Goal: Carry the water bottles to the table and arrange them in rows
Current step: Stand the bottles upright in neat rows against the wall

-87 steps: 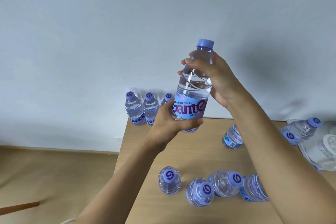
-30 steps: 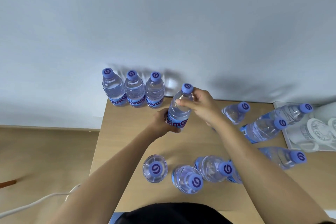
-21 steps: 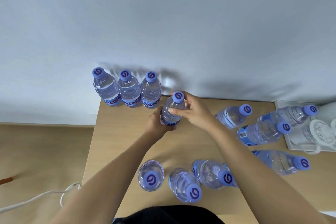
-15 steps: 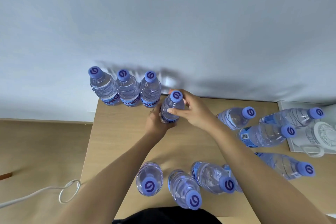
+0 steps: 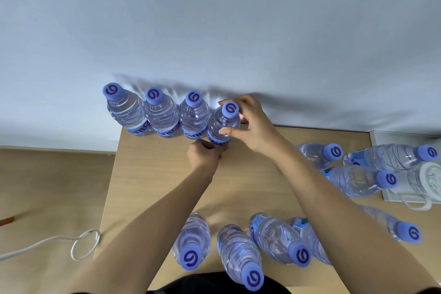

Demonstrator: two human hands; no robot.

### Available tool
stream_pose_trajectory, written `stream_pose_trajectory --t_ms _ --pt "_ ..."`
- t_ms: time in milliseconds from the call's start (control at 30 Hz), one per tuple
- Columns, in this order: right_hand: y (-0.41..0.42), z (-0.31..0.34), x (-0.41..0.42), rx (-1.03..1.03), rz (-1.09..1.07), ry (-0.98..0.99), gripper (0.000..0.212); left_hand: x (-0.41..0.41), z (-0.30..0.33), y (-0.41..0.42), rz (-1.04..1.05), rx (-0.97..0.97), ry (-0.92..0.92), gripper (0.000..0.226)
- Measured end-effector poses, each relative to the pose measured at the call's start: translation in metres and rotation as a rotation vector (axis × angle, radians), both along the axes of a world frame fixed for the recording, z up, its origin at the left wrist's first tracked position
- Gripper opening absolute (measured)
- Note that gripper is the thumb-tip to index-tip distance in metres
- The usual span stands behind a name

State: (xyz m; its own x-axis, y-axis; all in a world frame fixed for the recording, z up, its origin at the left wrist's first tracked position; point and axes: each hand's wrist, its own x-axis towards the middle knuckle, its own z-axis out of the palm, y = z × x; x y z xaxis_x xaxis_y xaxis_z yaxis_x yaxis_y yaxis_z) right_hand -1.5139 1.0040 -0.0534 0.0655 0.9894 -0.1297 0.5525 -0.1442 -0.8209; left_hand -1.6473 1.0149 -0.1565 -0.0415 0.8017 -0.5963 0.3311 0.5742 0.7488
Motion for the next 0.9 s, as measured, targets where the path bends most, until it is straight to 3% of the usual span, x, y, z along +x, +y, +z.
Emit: stream_pose_trajectory --t_ms 300,500,700,900 --pt "0.003 -0.010 0.000 0.134 -0.129 0.072 0.052 0.013 0.008 0.011 0.134 -0.102 -0.089 0.037" --pt "0.002 -0.018 0.001 0.106 -0.228 0.078 0.056 0.016 0.011 0.007 0.154 -0.159 -0.130 0.034" --pt "-0.006 -0.011 0.009 0.120 -0.221 -0.076 0.046 0.010 0.030 -0.003 -0.165 -0.435 -0.329 0.040" --pt "-0.031 0.026 0.039 0.120 -0.272 -0.168 0.028 0.013 0.062 -0.008 -0.489 -0.287 -0.329 0.030"
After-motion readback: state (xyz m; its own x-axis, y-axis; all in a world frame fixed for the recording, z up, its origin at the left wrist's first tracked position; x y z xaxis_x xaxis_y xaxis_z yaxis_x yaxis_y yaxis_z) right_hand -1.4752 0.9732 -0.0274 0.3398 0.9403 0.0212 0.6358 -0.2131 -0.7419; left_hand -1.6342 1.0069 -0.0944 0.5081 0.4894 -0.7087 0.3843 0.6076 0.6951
